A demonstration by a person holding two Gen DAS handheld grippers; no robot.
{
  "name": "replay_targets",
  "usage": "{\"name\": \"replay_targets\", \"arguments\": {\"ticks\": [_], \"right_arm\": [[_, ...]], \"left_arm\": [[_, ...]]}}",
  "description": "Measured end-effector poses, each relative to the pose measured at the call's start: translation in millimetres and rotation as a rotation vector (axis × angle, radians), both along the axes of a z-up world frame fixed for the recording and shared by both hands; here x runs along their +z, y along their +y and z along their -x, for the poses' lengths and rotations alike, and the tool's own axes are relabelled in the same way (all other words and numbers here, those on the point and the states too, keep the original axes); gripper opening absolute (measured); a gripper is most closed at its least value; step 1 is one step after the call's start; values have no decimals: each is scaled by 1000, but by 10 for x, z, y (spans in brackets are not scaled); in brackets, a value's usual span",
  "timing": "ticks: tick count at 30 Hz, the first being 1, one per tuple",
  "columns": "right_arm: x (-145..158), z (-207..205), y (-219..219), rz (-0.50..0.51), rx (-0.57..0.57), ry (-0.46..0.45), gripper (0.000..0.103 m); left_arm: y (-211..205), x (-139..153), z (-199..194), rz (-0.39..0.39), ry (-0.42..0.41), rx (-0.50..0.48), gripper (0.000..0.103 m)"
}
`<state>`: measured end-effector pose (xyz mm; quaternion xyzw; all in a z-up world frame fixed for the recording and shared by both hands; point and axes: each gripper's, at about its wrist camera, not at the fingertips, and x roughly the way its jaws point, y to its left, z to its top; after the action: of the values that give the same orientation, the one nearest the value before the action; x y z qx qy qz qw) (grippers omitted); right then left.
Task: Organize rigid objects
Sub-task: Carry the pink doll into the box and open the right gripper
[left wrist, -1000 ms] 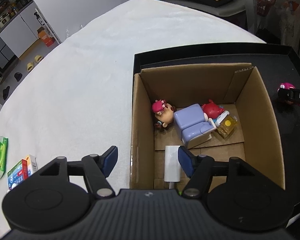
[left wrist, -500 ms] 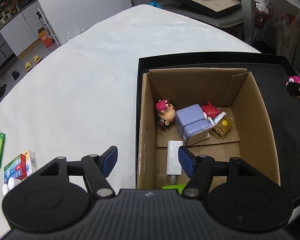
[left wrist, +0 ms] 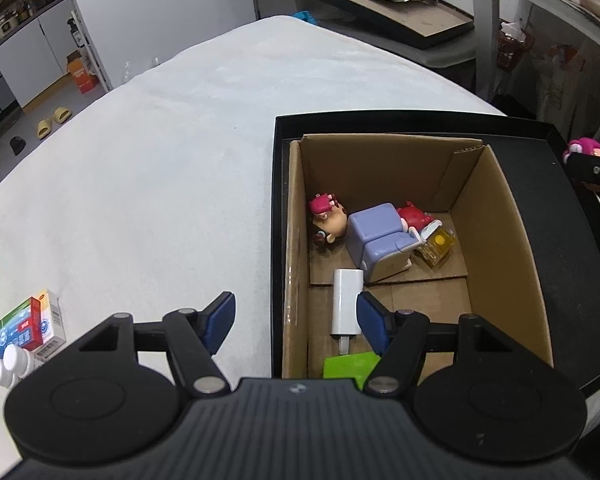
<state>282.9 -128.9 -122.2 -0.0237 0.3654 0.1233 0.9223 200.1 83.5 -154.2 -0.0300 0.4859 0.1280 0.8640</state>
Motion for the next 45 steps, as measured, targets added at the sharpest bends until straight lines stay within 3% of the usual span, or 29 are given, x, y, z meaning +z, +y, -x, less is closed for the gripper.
{"name": "replay_targets", "arguments": {"ticks": [15, 21, 26, 29, 45], "right_arm": [[134, 286, 476, 63, 121, -43, 63], [137, 357, 739, 109, 196, -47, 63], [111, 395, 931, 135, 245, -34, 63], [74, 424, 1004, 153, 265, -21, 63], [-161, 550, 1219, 214, 352, 108, 63]], "left_arm": [[155, -26, 78, 73, -11, -3, 61], [215, -84, 64, 121, 11, -11, 52], [248, -146, 46, 166, 34, -24, 28], [261, -168, 42, 180, 38, -29, 19], [320, -162, 71, 211, 25, -18, 17]]}}
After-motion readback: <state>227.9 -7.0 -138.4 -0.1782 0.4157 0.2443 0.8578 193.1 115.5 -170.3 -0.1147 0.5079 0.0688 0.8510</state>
